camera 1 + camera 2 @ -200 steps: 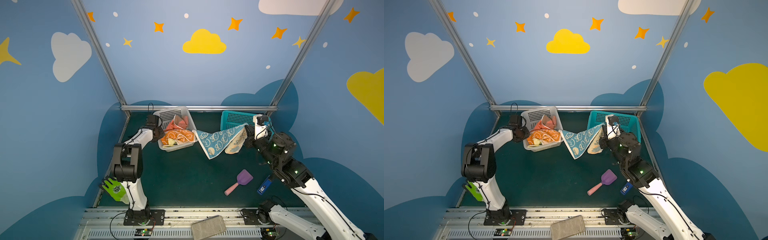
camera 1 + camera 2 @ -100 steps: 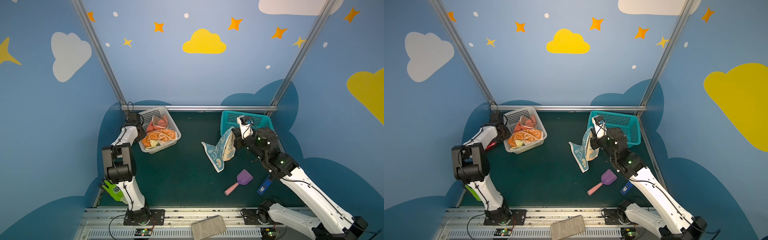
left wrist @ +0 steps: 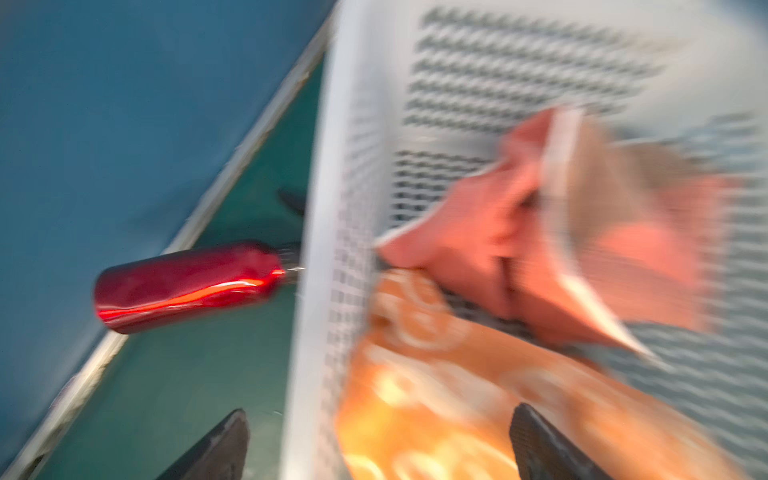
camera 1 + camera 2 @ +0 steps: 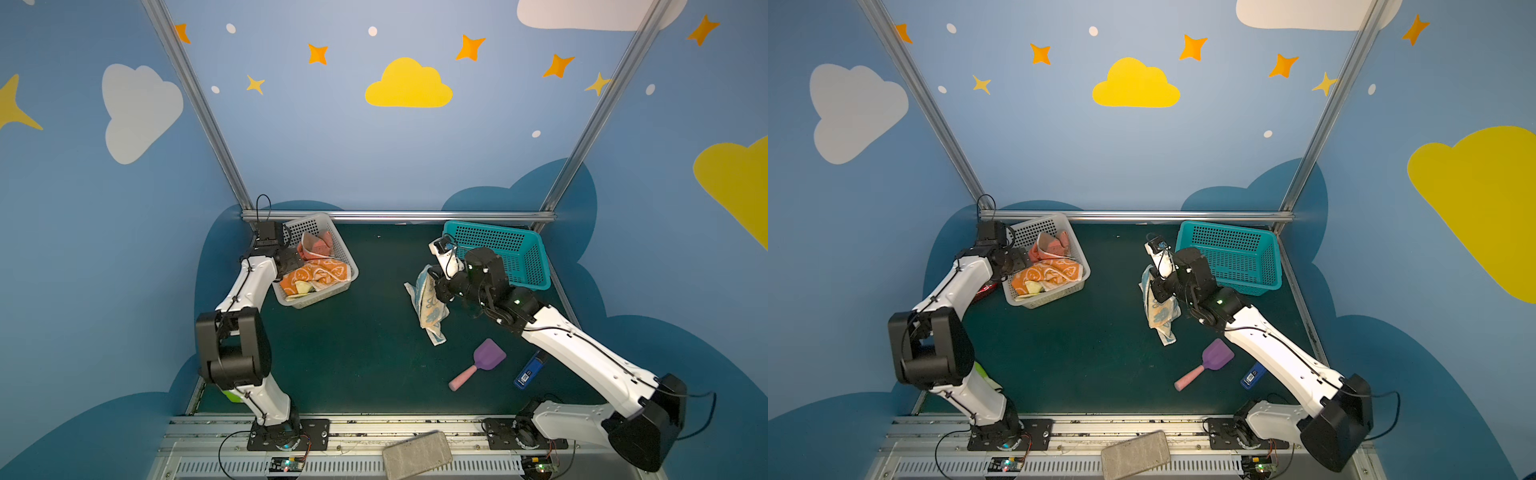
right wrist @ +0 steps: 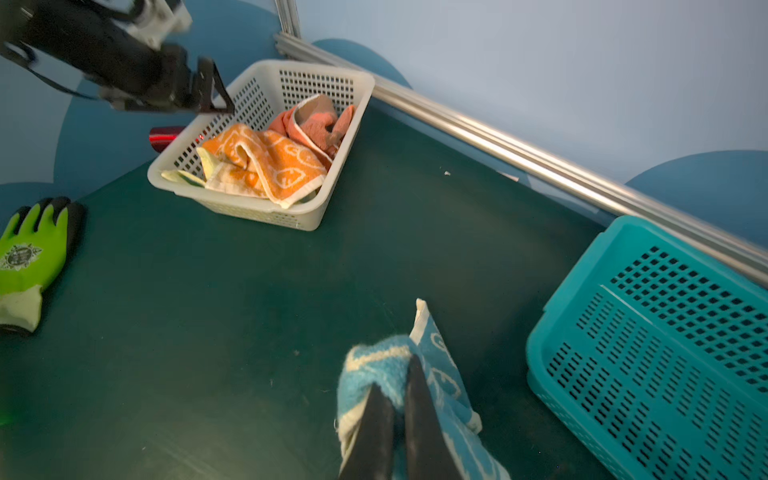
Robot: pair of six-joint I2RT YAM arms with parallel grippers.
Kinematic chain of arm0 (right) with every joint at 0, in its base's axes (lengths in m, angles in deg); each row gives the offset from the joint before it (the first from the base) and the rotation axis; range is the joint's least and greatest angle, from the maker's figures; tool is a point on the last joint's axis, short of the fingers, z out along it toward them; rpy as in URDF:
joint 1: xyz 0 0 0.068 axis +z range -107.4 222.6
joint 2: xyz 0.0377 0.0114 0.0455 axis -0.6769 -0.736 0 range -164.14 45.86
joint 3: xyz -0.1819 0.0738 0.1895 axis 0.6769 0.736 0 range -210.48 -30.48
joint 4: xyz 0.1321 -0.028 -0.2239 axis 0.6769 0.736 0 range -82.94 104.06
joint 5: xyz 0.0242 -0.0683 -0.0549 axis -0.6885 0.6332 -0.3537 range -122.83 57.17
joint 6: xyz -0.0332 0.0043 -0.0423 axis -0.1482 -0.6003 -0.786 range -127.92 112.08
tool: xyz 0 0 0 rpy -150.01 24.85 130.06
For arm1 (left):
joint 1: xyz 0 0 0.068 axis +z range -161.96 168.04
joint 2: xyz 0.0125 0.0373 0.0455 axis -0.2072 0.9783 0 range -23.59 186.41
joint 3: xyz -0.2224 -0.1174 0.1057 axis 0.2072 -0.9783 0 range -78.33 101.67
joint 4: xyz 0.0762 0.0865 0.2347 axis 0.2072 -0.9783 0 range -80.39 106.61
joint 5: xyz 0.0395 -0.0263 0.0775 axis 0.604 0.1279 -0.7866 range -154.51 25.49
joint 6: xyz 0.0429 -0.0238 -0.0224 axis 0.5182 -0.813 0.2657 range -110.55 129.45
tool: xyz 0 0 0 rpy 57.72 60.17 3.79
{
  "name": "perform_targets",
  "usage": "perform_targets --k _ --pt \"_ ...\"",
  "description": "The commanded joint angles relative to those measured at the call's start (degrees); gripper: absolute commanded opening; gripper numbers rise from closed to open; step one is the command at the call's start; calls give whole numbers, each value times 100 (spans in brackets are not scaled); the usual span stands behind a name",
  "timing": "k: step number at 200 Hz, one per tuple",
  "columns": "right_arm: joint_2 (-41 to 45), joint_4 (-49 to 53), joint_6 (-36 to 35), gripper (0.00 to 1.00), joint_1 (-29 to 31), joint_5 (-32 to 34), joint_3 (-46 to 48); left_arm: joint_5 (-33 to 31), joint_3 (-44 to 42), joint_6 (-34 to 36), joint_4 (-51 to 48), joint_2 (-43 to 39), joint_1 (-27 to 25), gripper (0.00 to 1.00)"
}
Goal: Fold and stack the towels
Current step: 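Lift the blue towel out with the right gripper and drop it on the mat, then move the left gripper to the tagged corner while the right gripper holds on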
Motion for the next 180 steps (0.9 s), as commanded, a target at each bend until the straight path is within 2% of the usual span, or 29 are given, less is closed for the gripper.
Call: perform_targets --k 1,13,25,58,96,128,175,180 --pt "-398 -149 132 0 7 309 -202 763 -524 66 826 -855 -436 99" --pt "-597 -5 281 0 -25 1030 -367 1050 -980 146 1313 -1218 -714 99" --pt "-620 40 356 0 -123 1236 -416 1337 -1362 261 1694 -1494 -1000 99" --pt "-451 -92 406 0 -377 700 -315 2042 -2015 474 2259 -1817 -1826 98" --pt "-856 272 532 0 -392 76 -478 2423 -2601 577 3041 -1889 -2733 97" --pt "-1481 265 771 0 -340 -929 -590 1950 -3156 232 3588 -2026 -2946 97" --pt "-2817 294 1383 0 88 -1748 -1165 754 -3292 45 3004 -2665 -2945 97" --pt "-2925 257 1425 5 139 -1829 -1199 640 -3310 45 2952 -2752 -2942 97"
